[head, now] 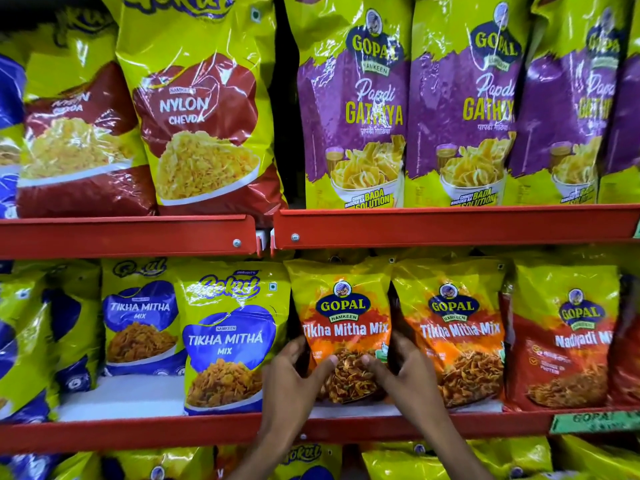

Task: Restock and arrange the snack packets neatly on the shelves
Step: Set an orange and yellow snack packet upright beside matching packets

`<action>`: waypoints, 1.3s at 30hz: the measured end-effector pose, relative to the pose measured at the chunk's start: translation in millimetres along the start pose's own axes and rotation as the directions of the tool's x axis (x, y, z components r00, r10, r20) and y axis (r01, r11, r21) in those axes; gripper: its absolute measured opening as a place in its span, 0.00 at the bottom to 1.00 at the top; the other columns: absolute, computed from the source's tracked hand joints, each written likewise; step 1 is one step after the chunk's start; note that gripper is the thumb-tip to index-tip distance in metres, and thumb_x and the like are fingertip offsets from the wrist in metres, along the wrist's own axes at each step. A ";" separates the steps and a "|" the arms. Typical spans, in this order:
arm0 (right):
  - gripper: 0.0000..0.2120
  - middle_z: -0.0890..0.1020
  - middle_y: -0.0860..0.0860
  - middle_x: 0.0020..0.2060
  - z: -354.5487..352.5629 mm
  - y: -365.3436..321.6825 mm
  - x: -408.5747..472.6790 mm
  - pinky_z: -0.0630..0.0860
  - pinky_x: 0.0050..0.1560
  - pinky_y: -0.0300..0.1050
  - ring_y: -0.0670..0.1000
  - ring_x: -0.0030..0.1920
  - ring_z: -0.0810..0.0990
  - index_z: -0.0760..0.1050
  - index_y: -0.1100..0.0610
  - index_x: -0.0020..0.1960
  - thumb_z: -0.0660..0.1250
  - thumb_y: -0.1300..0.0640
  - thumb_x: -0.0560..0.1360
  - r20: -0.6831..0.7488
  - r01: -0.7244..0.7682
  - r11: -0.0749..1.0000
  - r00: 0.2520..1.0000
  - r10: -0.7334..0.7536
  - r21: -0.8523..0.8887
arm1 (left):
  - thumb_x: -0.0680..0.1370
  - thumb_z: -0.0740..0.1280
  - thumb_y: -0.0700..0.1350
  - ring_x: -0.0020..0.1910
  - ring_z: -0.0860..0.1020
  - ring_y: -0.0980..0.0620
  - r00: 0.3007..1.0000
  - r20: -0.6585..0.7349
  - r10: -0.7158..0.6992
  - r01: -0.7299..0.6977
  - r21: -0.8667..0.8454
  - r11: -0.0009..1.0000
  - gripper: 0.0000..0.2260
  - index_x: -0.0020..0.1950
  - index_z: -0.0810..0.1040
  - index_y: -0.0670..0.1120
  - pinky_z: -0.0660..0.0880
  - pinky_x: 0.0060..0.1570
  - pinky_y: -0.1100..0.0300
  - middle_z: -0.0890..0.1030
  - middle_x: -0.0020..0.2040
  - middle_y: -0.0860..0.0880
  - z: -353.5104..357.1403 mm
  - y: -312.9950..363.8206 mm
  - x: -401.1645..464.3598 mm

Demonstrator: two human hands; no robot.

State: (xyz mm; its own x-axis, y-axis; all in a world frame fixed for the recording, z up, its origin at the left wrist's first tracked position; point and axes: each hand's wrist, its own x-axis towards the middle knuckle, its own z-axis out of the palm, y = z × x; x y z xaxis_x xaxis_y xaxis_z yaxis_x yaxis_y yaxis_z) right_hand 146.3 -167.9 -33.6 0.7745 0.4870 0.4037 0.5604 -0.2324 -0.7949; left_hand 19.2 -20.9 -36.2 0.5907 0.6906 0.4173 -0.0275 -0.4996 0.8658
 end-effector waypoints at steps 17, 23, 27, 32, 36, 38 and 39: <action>0.17 0.85 0.62 0.51 -32.0 -101.9 98.3 0.81 0.46 0.54 0.66 0.51 0.83 0.81 0.54 0.59 0.66 0.66 0.73 0.003 0.246 0.567 0.919 -0.394 -0.786 | 0.69 0.66 0.35 0.48 0.82 0.34 0.908 0.127 0.400 -0.337 0.789 0.513 0.15 0.53 0.85 0.42 0.76 0.39 0.50 0.86 0.47 0.38 -8.7 78.7 106.2; 0.13 0.84 0.60 0.57 -32.2 -95.8 110.9 0.77 0.52 0.52 0.64 0.55 0.81 0.79 0.54 0.59 0.62 0.59 0.78 -0.020 0.206 0.556 0.928 -0.373 -0.806 | 0.75 0.63 0.33 0.49 0.83 0.33 0.953 0.086 0.290 -0.241 0.794 0.558 0.16 0.59 0.83 0.41 0.78 0.45 0.48 0.85 0.51 0.34 -5.1 80.4 121.1; 0.08 0.84 0.63 0.47 -26.0 -87.0 100.0 0.78 0.44 0.54 0.66 0.48 0.81 0.80 0.60 0.51 0.66 0.62 0.73 -0.131 0.224 0.629 0.875 -0.466 -0.745 | 0.71 0.65 0.30 0.51 0.81 0.33 0.905 0.050 0.421 -0.302 0.773 0.558 0.19 0.60 0.82 0.40 0.77 0.46 0.47 0.84 0.55 0.36 -6.8 77.3 111.5; 0.21 0.78 0.57 0.67 0.7 -44.9 67.7 0.60 0.75 0.57 0.60 0.70 0.72 0.70 0.58 0.71 0.56 0.51 0.81 -0.108 0.380 0.573 0.760 -0.641 -0.726 | 0.78 0.63 0.42 0.64 0.75 0.40 0.696 0.087 0.712 -0.547 0.706 0.449 0.16 0.64 0.77 0.41 0.69 0.68 0.46 0.83 0.61 0.40 -4.0 42.3 88.3; 0.27 0.61 0.51 0.80 12.2 -23.7 62.8 0.48 0.80 0.62 0.56 0.82 0.51 0.57 0.54 0.79 0.48 0.47 0.83 0.051 0.428 0.513 0.802 -0.595 -0.744 | 0.83 0.54 0.52 0.83 0.53 0.43 0.727 0.298 0.618 -0.595 0.723 0.351 0.27 0.81 0.59 0.44 0.49 0.80 0.40 0.59 0.83 0.43 7.6 13.4 68.1; 0.27 0.57 0.51 0.81 11.5 -18.0 64.0 0.50 0.79 0.65 0.55 0.82 0.46 0.56 0.54 0.80 0.47 0.47 0.83 0.054 0.395 0.524 0.833 -0.551 -0.755 | 0.83 0.55 0.51 0.83 0.50 0.42 0.757 0.316 0.571 -0.566 0.754 0.333 0.28 0.82 0.56 0.44 0.49 0.79 0.38 0.55 0.84 0.44 8.5 4.3 65.5; 0.27 0.56 0.51 0.81 10.6 -16.1 63.8 0.51 0.79 0.66 0.55 0.82 0.45 0.55 0.55 0.80 0.46 0.47 0.83 0.044 0.377 0.529 0.842 -0.537 -0.760 | 0.83 0.55 0.51 0.83 0.50 0.41 0.768 0.305 0.563 -0.548 0.768 0.332 0.28 0.82 0.56 0.44 0.49 0.79 0.38 0.56 0.84 0.44 8.1 3.3 65.3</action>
State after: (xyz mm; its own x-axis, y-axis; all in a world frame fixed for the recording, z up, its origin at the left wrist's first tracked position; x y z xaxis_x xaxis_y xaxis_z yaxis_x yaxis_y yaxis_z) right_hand 183.6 -124.1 0.1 0.3386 0.5725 0.7467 0.8116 -0.5793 0.0761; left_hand 64.2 18.3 -8.3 0.6842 0.0901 0.7237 0.2869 -0.9456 -0.1535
